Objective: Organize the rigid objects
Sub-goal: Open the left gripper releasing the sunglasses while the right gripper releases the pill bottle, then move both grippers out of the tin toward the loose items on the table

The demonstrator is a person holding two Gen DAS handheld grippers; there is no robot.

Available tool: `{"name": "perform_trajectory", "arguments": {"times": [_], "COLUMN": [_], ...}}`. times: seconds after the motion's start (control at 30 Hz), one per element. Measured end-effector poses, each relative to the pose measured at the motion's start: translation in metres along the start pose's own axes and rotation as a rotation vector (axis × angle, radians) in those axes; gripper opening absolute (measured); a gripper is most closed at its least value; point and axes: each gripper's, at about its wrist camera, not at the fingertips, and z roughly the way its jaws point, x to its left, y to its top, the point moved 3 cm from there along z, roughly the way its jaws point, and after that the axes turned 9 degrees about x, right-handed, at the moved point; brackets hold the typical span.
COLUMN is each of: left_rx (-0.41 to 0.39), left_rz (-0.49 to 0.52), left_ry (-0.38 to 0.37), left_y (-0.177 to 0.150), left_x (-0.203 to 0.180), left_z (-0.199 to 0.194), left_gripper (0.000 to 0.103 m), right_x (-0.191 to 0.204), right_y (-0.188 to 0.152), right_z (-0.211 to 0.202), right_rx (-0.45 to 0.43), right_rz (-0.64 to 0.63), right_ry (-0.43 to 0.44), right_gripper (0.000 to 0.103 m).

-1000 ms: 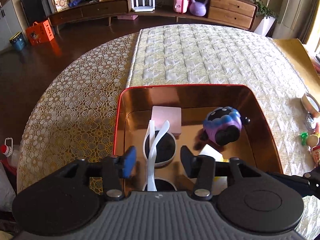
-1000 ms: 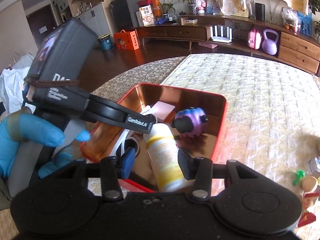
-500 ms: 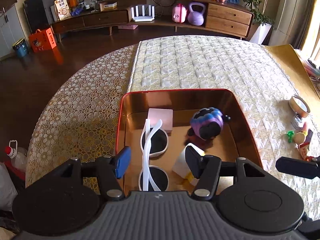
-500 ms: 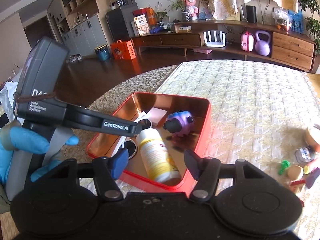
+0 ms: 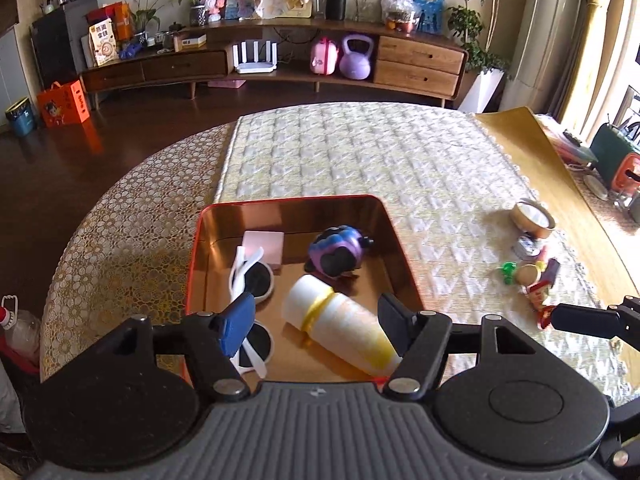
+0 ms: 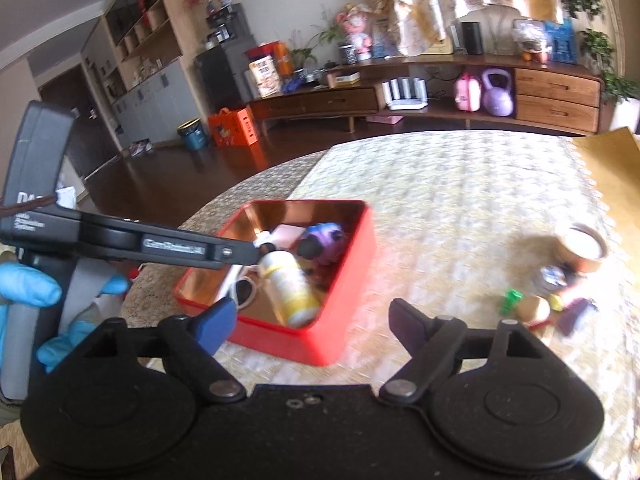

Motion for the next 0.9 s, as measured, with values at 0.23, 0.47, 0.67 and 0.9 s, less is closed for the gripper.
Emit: {"name": "perform_trajectory", "arguments": {"times": [0.23,0.47,0.67,0.9], "left_rx": [-0.033,-0.074,-0.07,-0.078], "left_rz": [-0.001,0.018,0.042,0.089], "left_ry": [-0.04,-0.079,-0.115,-0.147], "left_y": [-0.008,-0.013,-0.019,-0.028], "left_x": [-0.03,-0.069,-0.105,-0.147], "left_z": [-0.013,-0.018,-0.009,0.006], "left_gripper": [0.08,0.085,0.085,0.085], "right_x": [-0.04,-0.078,-0.113,-0.157], "right_y": [-0.02,-0.036,-0.045,-0.047], "right_z": [-0.031,-0.053,-0.062,-0.056], "right_rx": [-0.029,-0.048,-0.044,-0.024], "right_rz": [0.074,0.11,0.145,0.199], "right_ry": [-0.029,-0.107,-0.156,-0.222], "right_gripper": [0.096,0.102,0.102,0.102]}}
